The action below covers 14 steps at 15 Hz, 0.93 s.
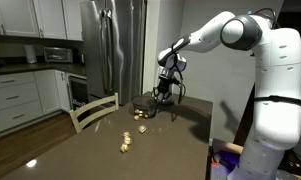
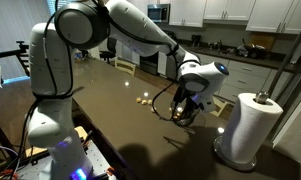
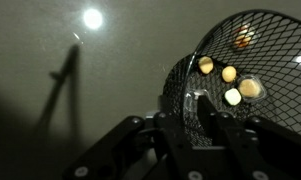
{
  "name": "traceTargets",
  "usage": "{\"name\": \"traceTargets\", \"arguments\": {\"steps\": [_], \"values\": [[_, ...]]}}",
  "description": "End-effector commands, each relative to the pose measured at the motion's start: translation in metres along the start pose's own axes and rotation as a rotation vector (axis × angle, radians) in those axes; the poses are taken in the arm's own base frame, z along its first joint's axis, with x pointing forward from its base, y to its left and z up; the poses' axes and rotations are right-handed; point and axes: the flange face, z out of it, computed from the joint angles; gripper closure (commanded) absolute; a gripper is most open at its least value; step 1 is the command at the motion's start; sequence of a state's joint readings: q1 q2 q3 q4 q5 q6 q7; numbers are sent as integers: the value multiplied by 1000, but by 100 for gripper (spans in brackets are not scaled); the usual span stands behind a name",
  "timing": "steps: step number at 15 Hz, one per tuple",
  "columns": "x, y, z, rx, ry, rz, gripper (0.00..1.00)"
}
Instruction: Move the rubbish bin from left to right
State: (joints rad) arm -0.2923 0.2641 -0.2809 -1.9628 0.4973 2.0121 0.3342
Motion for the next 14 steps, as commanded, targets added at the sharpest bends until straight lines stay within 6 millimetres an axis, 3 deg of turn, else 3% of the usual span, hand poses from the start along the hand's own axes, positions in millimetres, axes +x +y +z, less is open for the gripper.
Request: {"name": "traceTargets", "arguments": {"steps": [1,6,10,14], "values": [[-5,-6,-10,23,2,19,33],[-41,-20,-30,24,97,-43,2],[-85,-39,-43,-26,244,-157,0],[-135,-54,-44,-110,299,-360,0]]}}
